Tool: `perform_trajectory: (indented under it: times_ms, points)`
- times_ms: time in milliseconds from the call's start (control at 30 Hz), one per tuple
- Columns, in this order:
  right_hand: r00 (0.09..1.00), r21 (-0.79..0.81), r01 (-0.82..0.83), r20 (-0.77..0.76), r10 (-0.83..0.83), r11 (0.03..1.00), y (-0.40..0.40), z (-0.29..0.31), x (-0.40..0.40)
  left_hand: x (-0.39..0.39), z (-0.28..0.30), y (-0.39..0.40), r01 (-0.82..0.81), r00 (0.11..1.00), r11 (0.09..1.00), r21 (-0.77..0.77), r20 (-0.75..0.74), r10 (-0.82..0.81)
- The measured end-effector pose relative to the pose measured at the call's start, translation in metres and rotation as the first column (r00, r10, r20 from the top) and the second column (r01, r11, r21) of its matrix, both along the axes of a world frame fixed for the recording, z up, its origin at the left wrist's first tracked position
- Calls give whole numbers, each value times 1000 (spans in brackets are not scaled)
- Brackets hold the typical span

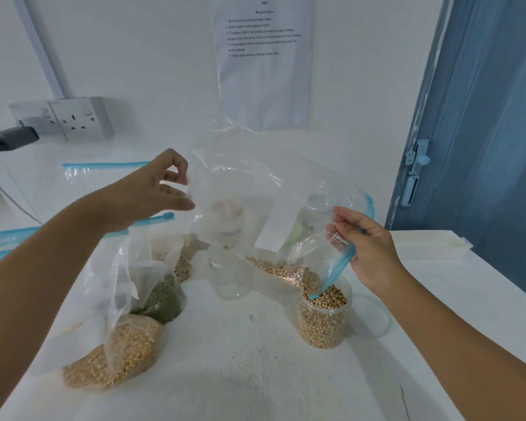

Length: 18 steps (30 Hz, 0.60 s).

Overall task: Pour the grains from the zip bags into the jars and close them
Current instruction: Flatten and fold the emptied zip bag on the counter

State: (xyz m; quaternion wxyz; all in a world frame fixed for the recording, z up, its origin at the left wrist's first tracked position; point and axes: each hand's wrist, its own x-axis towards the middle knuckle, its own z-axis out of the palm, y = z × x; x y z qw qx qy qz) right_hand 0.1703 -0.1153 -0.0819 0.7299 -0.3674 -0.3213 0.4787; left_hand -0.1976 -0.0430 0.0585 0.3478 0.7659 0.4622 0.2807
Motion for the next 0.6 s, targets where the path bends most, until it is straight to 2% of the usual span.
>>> perform_trajectory:
  times_ms: [133,200,300,467,600]
  points:
    - [1000,10,14,-2,-14,1000,-1,0,2,14,-4,3,-54,987,985,166,159,28]
    - [1000,12,29,-5,-29,1000,-1,0,3,18,-8,4,-99,965,976,194,259,46]
    - [999,12,39,-15,-38,999,-2,0,4,25,-18,4,-152,953,970,191,287,93]
    - [998,11,68,-16,-68,998,-6,-2,6,36,-25,-9,-244,881,970,2,419,220]
    - [997,5,74,-20,-74,997,-7,-3,5,32,-30,-9,-235,861,962,-135,431,271]
